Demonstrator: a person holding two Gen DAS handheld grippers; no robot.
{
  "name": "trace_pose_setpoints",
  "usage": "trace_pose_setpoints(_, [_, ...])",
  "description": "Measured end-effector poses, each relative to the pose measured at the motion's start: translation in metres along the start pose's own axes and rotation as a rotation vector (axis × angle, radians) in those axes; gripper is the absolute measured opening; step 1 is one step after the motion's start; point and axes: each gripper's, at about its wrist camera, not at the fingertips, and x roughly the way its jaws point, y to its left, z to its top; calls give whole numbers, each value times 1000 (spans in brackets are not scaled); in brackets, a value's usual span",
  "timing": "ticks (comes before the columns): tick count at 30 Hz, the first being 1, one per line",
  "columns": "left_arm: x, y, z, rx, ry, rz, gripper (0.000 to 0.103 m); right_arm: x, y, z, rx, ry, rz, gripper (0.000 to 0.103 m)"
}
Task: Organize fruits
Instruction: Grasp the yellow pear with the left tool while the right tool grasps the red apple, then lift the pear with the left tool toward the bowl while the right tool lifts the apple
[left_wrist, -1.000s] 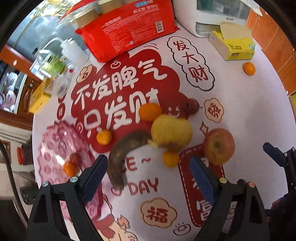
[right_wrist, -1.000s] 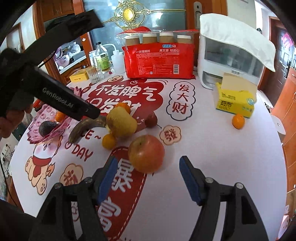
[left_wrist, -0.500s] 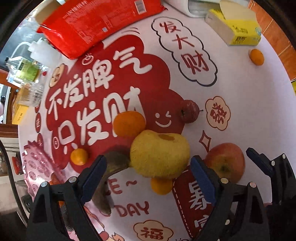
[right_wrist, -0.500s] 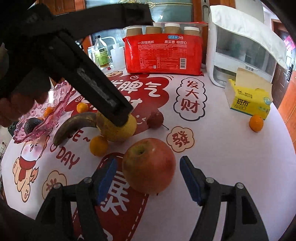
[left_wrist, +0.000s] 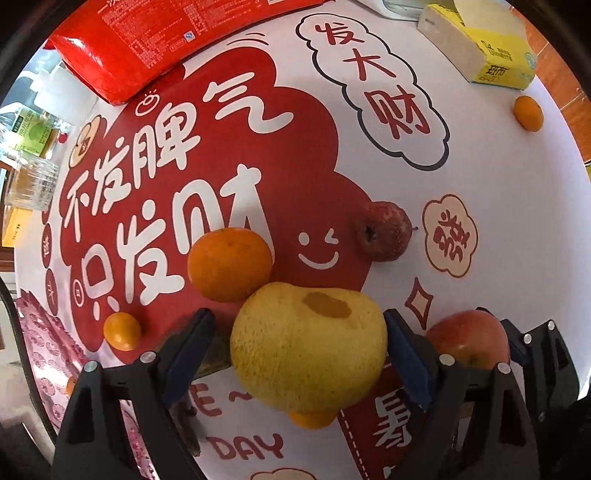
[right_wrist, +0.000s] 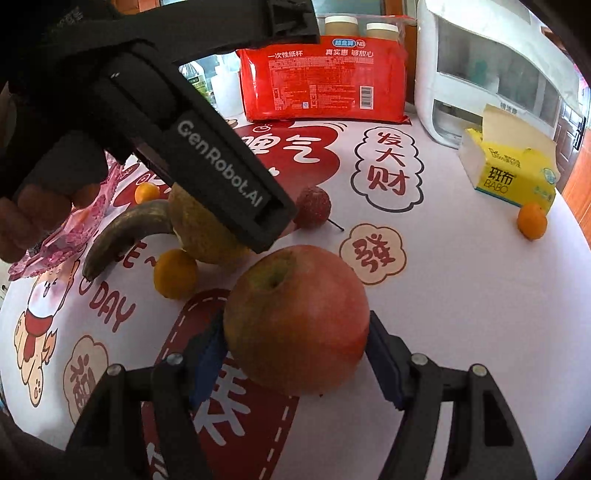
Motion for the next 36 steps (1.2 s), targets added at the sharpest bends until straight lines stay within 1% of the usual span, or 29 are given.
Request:
trace_pose_setpoints(4, [4,0,2,-10,-9,-24,81,1,1,-1,-1,-15,-5,71])
trace_pose_setpoints(6, [7,4,3,-22,-19,-54,76,1,1,-1,-6,-19,-4,71])
trace_pose_setpoints(11, [7,7,5,-21,-51,-73,75,1,-1,-1,11,-28,6,68])
trace_pose_setpoints(15, [6,11,5,-15,-56,-76,74,1,-1,-1,9,-12,13,68])
trace_pose_setpoints(19, [-4,11,-5,-31,-71,-95,74,0,-3,1,28,11,44,68])
trace_pose_setpoints(26, [-38,12,-23,-35,-138,-120,74,-12,9,-8,4,47,59,68])
trace_pose_setpoints(33, [-76,23,-59,-103,-184,-158,74,-33,28,-20,-15,73,85,67])
trace_pose_setpoints(36, [-92,30,-80,-136,-202,-154,74,-41,37,-25,-21,88,87,67])
